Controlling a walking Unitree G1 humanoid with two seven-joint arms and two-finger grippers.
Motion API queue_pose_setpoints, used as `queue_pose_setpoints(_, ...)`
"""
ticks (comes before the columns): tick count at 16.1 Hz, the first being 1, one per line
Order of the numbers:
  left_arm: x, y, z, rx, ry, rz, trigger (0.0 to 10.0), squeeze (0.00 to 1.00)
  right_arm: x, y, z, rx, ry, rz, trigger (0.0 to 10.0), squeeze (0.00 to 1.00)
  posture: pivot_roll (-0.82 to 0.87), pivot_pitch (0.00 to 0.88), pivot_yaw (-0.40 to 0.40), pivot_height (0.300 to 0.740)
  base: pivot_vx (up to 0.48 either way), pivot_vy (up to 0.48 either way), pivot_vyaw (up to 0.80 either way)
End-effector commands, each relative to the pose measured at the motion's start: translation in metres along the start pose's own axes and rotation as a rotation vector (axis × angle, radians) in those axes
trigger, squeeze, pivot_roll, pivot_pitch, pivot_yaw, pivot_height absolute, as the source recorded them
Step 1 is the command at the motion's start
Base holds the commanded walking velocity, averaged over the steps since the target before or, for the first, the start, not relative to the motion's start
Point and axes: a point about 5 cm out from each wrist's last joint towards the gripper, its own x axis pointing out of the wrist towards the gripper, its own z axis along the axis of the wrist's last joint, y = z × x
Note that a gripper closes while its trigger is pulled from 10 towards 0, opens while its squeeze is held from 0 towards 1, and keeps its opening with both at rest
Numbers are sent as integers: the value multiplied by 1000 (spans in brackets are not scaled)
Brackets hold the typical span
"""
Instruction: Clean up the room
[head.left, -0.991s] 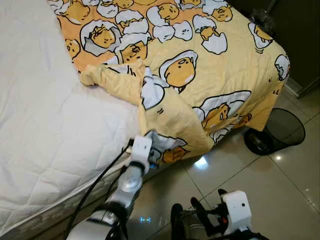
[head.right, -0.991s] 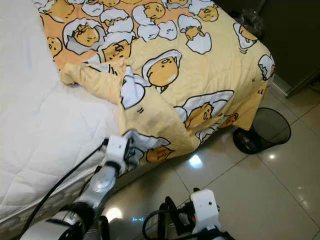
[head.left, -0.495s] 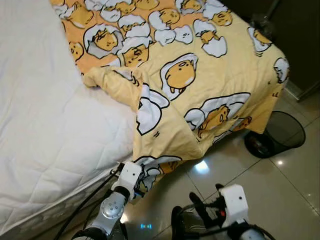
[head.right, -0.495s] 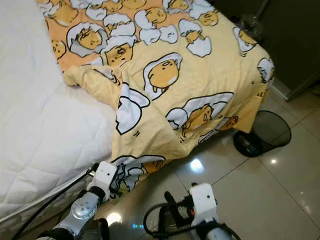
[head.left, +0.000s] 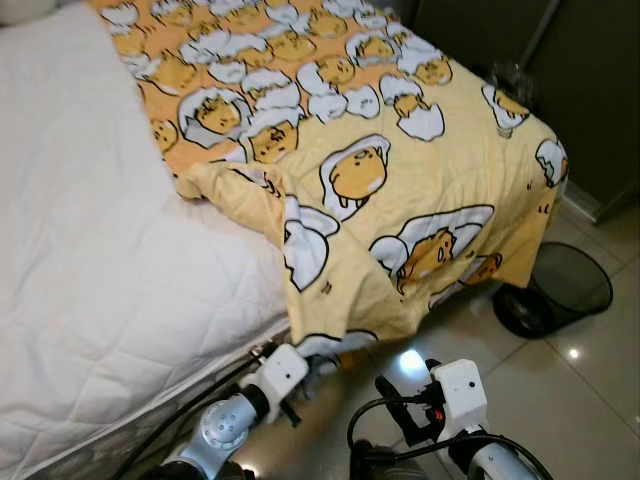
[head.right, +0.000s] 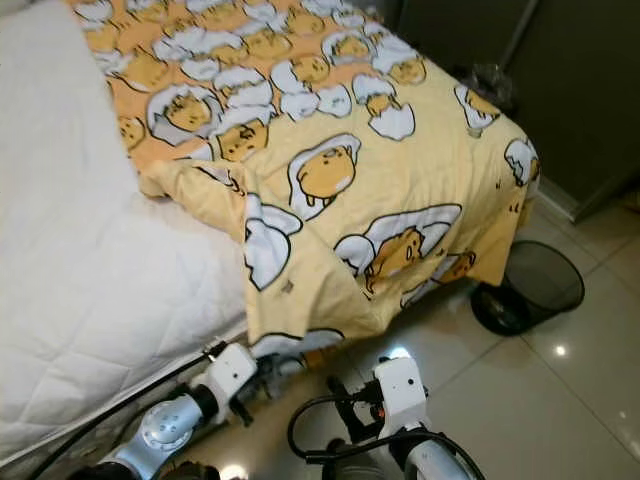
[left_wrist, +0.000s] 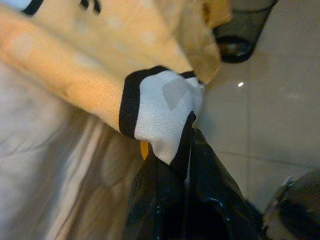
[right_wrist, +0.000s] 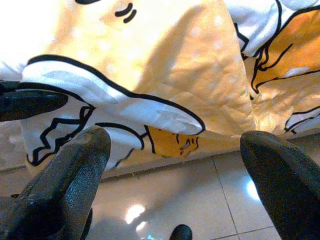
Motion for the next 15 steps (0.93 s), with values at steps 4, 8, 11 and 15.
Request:
queue_pose_setpoints(4, 11, -14, 27, -32, -153, -202, 10000, 0, 9, -14, 5, 15, -22, 6, 10000, 0, -78, 8, -13, 740, 0, 0, 0)
queue_pose_setpoints(8, 13, -3, 36, 42, -184, -197, 10000, 0, 4, -24, -1, 20, 41, 97, 10000, 0, -36, 0, -29, 740, 0, 0, 0)
queue_pose_setpoints(11, 14, 1, 30, -20, -130, -153, 10000, 0, 13, -33, 5, 19, 26, 87, 10000, 0, -36, 0, -33, 740, 0, 0, 0)
queue_pose_setpoints(15, 14, 0, 24, -41, -87, -120, 10000, 0, 21, -31, 11, 25, 13, 112, 10000, 0, -38, 0, -38, 740, 0, 0, 0)
